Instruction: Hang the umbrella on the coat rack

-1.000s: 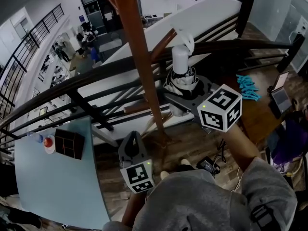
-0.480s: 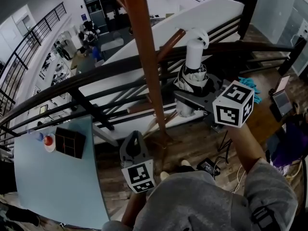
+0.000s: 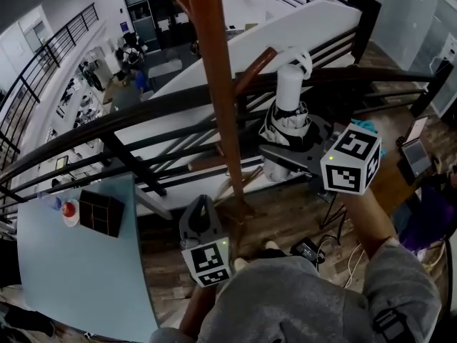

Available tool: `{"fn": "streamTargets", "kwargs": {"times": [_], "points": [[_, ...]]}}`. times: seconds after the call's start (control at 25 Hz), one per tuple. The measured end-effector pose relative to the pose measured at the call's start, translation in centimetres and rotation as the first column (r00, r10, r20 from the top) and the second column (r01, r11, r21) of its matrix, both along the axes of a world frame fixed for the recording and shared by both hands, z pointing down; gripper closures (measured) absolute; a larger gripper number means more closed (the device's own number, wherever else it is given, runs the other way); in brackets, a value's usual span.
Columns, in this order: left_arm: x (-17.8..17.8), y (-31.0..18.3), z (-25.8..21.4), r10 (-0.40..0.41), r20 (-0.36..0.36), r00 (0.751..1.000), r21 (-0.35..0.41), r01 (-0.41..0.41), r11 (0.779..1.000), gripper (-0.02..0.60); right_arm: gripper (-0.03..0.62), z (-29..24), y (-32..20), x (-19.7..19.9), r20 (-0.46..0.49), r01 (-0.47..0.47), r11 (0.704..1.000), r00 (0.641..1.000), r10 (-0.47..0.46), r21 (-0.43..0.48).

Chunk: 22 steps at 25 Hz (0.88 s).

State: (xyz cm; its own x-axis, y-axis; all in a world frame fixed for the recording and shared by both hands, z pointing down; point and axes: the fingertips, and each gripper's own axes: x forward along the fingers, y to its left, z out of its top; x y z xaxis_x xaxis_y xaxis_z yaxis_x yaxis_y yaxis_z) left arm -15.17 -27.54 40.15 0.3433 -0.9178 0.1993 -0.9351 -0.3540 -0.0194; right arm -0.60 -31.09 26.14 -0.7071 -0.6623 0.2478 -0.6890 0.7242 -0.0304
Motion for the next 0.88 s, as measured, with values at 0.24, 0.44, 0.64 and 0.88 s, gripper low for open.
{"fn": "streamTargets", "kwargs": {"times": [0.24,0.44,0.64,0.88], "points": [[-0.2,0.1,-0.1,-0.007,-0.008,1.0,0.001,0.007,1.0,0.558,0.299,1.8,-0.1,-1.4,-0.018,0.051,0.997,0.998,-0.052,-0.052],[-0.7,0.4,0.2,-0.027,-0.008,1.0,-0.007,0.027,1.0,0.558,0.299,2.8,-0.5,-1.8,-0.012,0.083,0.993,0.996,-0.084,-0.085],[-0.8,0.6,0.3,-0.038,-0.009,0.999,-0.016,0.038,0.999,0.558,0.299,4.4,-0.4,-2.2,-0.039,0.137,0.979,0.989,-0.144,-0.148],[-0.9,0.6,0.6,-0.05,-0.01,0.999,-0.026,0.05,0.998,0.558,0.299,4.6,-0.5,-2.4,-0.085,0.168,0.977,0.98,-0.18,-0.131]]}}
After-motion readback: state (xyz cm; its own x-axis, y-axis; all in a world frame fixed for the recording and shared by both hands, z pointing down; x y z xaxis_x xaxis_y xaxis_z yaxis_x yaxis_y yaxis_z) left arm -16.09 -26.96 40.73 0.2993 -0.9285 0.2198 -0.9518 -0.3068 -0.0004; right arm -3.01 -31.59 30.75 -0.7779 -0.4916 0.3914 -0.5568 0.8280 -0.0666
